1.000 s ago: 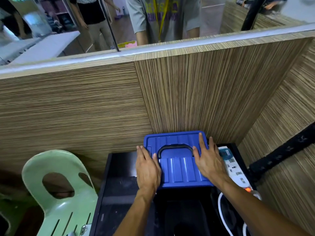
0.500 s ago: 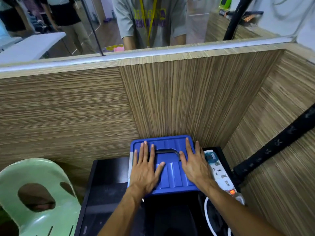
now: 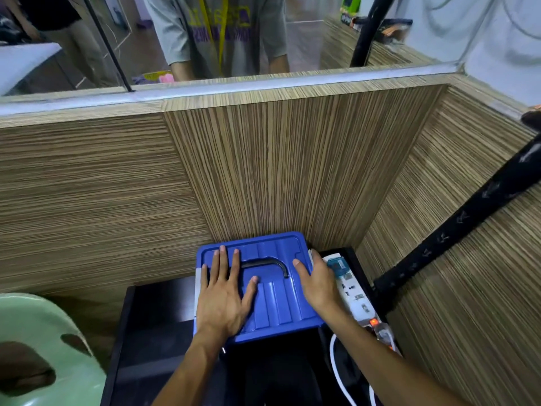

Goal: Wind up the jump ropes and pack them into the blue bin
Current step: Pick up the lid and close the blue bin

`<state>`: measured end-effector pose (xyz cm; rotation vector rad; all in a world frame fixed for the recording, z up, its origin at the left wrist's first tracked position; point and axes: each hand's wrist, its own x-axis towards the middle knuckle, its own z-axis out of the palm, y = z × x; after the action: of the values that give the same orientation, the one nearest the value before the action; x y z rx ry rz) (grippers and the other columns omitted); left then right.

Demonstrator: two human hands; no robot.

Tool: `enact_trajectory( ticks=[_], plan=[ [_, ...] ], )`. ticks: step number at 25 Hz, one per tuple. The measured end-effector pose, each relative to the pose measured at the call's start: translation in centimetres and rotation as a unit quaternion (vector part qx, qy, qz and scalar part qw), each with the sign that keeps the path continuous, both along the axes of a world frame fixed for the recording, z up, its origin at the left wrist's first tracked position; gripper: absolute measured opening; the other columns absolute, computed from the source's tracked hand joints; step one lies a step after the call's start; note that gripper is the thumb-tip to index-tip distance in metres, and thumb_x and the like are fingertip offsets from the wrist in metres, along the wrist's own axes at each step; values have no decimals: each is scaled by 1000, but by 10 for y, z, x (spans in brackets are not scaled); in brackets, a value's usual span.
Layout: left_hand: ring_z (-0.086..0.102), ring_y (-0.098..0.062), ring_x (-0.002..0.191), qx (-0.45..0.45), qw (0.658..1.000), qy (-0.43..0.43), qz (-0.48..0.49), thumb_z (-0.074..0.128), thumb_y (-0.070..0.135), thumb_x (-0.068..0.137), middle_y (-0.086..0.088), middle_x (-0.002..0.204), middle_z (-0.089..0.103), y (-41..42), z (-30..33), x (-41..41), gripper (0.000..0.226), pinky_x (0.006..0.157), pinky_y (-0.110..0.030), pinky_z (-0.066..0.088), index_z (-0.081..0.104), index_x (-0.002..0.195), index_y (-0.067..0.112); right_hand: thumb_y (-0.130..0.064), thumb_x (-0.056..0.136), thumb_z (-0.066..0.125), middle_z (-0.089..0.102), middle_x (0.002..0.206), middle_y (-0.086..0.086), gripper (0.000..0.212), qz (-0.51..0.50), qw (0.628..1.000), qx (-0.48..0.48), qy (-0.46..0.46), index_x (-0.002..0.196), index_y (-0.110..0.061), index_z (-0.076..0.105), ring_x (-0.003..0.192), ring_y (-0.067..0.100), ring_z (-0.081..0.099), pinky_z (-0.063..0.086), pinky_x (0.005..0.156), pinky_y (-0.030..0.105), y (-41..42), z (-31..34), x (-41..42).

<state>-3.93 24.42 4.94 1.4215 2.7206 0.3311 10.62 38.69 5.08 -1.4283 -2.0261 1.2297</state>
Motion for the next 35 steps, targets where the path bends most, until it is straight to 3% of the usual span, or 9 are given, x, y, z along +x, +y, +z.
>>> enact_trajectory(
  ticks=[3,7,9,11,14,18,21,25,35],
  plan=[
    [-22,-15,146,0,1000,2,1,10,66,94,-3,161,-15,-1,0,1,76,122,-41,-5,-8,154,24,-39,105,33,18,161,18,64,35,980,102,-168,156,-4,14,141,33,36,41,106,39,-16,7,-5],
    [-19,-16,147,5,1000,-3,2,11,66,93,-4,161,-13,0,-2,1,76,121,-42,-4,-6,154,22,-63,96,0,-21,160,14,83,114,936,217,-255,152,-3,-10,150,28,-15,3,121,42,-31,6,-9],
    [-19,-17,147,1,1000,0,0,10,66,93,-5,161,-13,0,-2,2,77,122,-42,-4,-7,154,22,-67,91,-6,-19,160,14,91,128,918,255,-276,152,0,-4,149,27,-19,-1,121,47,-33,-1,-11],
    [-19,-17,147,2,1000,-2,0,9,66,93,-5,161,-13,-1,-2,1,77,122,-42,-4,-8,153,22,-68,95,3,-9,162,16,89,112,910,278,-286,153,-1,5,151,29,-11,8,121,52,-34,-4,-11],
    [-21,-17,146,-4,1000,-8,-3,7,67,92,-5,161,-15,-1,-3,1,77,121,-42,-5,-9,153,22,-68,97,7,-17,162,14,76,165,894,297,-292,157,-23,-3,149,30,-18,-1,119,57,-33,-6,-9],
    [-19,-18,147,-2,1000,-13,2,5,66,91,-7,161,-13,-1,-3,2,78,121,-43,-5,-8,153,22,-61,100,14,1,164,14,65,238,862,341,-289,157,-29,15,150,32,-14,3,117,56,-28,-6,-13],
    [-13,-22,148,-12,1000,-4,-2,7,65,90,-10,161,-9,-2,-3,2,79,121,-45,-2,-4,154,20,-59,98,7,-3,164,13,65,287,843,344,-296,157,-32,5,148,32,-21,-6,119,52,-24,-8,-16],
    [-7,-24,149,-6,1000,0,-6,15,64,93,-12,162,-4,1,-7,-2,78,121,-46,-2,4,155,18,-59,96,3,-1,164,11,66,274,841,350,-308,158,-33,4,150,34,-10,-4,121,51,-21,-9,-17],
    [-7,-23,149,-10,1000,18,-6,15,63,96,-12,162,-3,0,-8,-1,76,121,-46,0,2,155,17,-57,98,1,-11,164,8,63,275,845,343,-305,156,-35,-7,149,31,-18,-9,121,48,-20,-9,-15]
  ],
)
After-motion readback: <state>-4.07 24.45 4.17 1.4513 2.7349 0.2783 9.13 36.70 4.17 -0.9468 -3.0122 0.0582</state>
